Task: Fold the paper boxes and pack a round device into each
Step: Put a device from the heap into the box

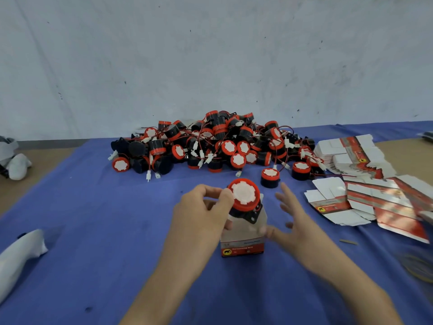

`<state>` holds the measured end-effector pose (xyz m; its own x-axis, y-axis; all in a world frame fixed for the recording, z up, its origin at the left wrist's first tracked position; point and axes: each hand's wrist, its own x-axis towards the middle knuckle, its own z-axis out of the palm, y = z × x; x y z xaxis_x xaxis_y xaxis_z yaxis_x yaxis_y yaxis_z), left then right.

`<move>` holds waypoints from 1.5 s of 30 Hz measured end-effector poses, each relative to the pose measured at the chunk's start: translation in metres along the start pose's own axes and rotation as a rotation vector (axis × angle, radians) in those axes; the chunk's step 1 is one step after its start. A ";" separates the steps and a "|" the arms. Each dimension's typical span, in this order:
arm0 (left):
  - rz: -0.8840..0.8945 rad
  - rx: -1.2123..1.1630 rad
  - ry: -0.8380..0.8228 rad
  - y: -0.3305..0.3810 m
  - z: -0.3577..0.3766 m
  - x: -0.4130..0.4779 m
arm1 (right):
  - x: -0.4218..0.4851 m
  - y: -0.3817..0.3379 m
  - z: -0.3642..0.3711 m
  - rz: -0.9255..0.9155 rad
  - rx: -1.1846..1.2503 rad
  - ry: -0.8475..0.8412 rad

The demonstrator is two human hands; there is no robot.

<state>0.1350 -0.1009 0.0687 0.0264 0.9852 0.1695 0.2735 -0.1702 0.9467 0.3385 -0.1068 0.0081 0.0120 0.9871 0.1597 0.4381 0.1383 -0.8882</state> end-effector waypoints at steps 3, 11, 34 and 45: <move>-0.011 0.118 -0.008 0.002 0.003 -0.003 | 0.002 0.008 0.010 0.024 -0.051 -0.186; -0.014 0.406 0.044 -0.004 0.009 -0.004 | -0.001 0.008 0.035 0.045 -0.157 -0.046; 0.416 0.641 -0.120 -0.053 -0.004 -0.005 | 0.002 0.005 0.069 0.131 0.138 0.133; 0.580 0.734 0.062 -0.068 -0.010 -0.008 | 0.000 0.005 0.069 0.131 0.168 0.109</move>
<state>0.1069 -0.0971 0.0052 0.3035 0.7443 0.5949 0.7724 -0.5578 0.3039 0.2786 -0.1004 -0.0257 0.1600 0.9842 0.0760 0.2710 0.0302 -0.9621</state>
